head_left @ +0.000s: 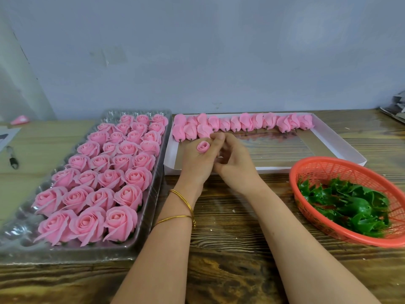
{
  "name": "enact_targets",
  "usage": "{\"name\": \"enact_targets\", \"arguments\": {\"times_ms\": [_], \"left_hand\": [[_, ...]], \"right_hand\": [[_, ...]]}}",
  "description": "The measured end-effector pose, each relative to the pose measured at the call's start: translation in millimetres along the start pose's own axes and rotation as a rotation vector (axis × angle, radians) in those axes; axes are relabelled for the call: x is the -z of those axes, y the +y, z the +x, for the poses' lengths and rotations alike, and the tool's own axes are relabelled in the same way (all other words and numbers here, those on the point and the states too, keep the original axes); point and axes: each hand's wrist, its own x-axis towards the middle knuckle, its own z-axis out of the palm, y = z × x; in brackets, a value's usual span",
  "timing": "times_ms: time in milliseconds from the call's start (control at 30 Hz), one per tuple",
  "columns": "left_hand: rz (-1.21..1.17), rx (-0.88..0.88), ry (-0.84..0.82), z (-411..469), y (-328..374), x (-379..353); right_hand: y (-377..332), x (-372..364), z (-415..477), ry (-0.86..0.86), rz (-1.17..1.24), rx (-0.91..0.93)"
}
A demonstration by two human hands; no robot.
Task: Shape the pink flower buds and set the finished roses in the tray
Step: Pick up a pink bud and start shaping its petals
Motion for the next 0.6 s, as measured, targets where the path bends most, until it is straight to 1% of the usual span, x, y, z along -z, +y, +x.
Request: {"name": "enact_targets", "arguments": {"times_ms": [167, 400, 600], "left_hand": [[-0.029, -0.016, 0.003, -0.3, 0.1, -0.2], [-0.087, 0.074, 0.090, 3.6, -2.0, -3.1], [-0.063, 0.067, 0.038, 0.1, 1.3, -2.9]], "right_hand": [[0.7, 1.2, 0.5, -0.033, -0.036, 0.018], [-0.9, -2.1, -1.3, 0.012, -0.042, 0.024], [-0.1, -1.8, -1.2, 0.040, -0.071, 0.024]]}}
